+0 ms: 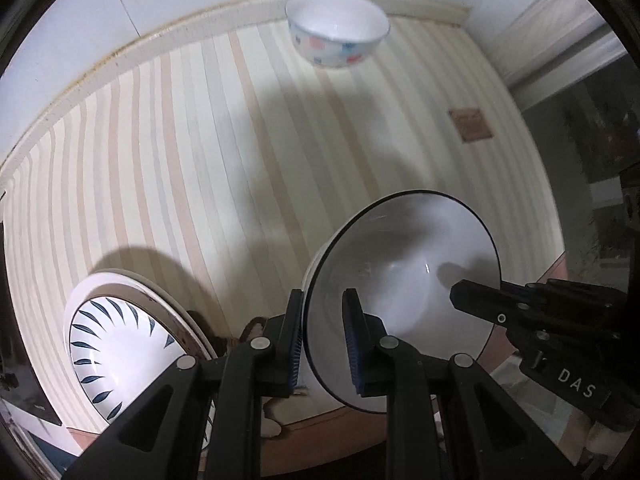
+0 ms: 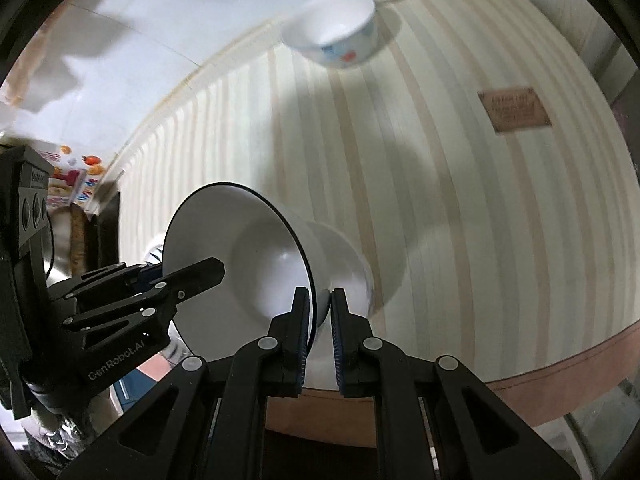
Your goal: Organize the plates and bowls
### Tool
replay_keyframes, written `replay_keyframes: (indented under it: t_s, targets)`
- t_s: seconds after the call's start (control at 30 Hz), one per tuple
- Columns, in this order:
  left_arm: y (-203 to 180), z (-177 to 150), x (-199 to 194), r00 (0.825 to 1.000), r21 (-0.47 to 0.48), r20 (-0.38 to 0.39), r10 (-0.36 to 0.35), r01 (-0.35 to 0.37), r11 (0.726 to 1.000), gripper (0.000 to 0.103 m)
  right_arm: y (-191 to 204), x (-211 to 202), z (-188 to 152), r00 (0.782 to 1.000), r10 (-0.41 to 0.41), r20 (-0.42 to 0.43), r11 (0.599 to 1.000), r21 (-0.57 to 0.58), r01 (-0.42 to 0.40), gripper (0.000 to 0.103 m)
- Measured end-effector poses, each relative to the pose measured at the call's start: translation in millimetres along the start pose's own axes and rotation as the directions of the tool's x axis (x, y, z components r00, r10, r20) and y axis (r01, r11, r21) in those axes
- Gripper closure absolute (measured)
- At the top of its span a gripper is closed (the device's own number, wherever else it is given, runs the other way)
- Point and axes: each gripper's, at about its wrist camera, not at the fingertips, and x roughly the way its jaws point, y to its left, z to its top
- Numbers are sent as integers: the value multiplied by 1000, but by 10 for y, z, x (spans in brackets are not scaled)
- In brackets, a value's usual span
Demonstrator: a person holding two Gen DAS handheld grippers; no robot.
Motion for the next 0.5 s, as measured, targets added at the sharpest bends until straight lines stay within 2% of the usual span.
replay_keyframes:
  t_s: [0.5]
  targets:
    - [-115, -31, 321, 994, 82, -42, 103, -99, 992, 86, -105, 364, -69, 997, -51, -63, 999, 16, 52, 91]
